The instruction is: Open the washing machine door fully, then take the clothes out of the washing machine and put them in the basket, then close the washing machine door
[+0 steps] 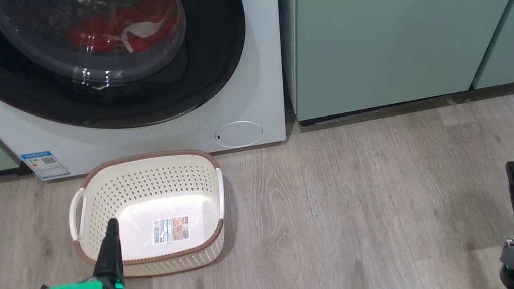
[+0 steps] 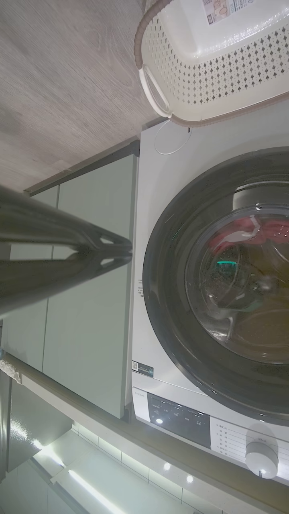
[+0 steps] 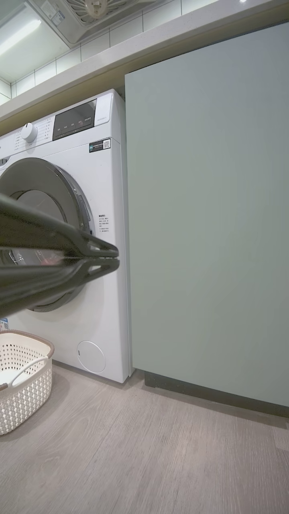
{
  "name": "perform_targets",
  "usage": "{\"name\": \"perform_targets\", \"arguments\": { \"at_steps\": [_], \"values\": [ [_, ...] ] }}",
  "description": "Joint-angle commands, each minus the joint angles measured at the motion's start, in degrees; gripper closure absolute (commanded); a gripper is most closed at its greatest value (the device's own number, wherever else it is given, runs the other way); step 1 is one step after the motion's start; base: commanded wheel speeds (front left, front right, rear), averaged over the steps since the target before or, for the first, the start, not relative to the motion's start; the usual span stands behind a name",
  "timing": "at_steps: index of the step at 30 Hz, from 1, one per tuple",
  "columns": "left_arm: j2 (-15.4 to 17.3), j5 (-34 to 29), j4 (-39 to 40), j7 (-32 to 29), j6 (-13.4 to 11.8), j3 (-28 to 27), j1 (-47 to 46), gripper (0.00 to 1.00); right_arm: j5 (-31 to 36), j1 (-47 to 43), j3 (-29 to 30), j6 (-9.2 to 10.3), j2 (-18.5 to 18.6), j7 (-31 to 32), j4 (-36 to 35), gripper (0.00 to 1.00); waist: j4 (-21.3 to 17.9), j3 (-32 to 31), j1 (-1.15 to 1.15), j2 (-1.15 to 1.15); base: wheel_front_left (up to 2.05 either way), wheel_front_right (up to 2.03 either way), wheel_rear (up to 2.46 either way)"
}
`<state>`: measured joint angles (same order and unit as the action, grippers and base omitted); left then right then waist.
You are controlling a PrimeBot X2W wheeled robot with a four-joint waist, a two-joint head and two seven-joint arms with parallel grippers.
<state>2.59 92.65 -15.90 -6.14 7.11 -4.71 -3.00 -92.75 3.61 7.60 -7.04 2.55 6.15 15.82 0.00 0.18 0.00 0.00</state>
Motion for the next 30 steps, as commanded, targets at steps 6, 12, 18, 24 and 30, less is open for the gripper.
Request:
{"name": "perform_targets", "arguments": {
  "at_steps": [6, 12, 18, 24, 30],
  "values": [
    [0.30, -0.54, 1.88, -0.40, 0.37, -1.87, -3.19, 1.00, 0.62, 2.58, -1.04, -0.45, 0.34, 0.37, -1.79, 1.00, 0.00, 0.00, 0.00, 0.00, 0.00, 0.00, 0.00],
    [-0.03, 0.03, -0.55, 0.04, -0.05, 0.02, 0.14, 0.00, -0.03, -0.11, -0.05, 0.01, -0.08, -0.02, 0.55, 0.00, 0.00, 0.00, 0.00, 0.00, 0.00, 0.00, 0.00],
    [-0.38, -0.06, -3.80, 0.30, -0.06, 0.22, 2.47, 0.00, -0.04, -1.70, -0.33, 0.02, -0.91, -0.27, 3.85, 0.00, 0.00, 0.02, 0.00, 0.00, 0.00, 0.00, 0.00],
    [-0.34, -0.49, -3.37, 1.32, -0.04, 0.58, 1.96, 0.00, 0.14, -1.51, -0.89, -0.01, -0.85, -1.29, 2.89, 0.00, 0.00, 0.11, 0.00, 0.00, 0.00, 0.00, 0.00],
    [-0.31, -2.25, -2.73, 2.33, -0.02, 0.65, 1.52, 0.00, 2.04, -1.20, -1.39, -0.03, -0.79, -2.30, 1.95, 0.00, 0.00, 0.17, 0.00, 0.00, 0.00, 0.00, 0.00]
  ]
}}
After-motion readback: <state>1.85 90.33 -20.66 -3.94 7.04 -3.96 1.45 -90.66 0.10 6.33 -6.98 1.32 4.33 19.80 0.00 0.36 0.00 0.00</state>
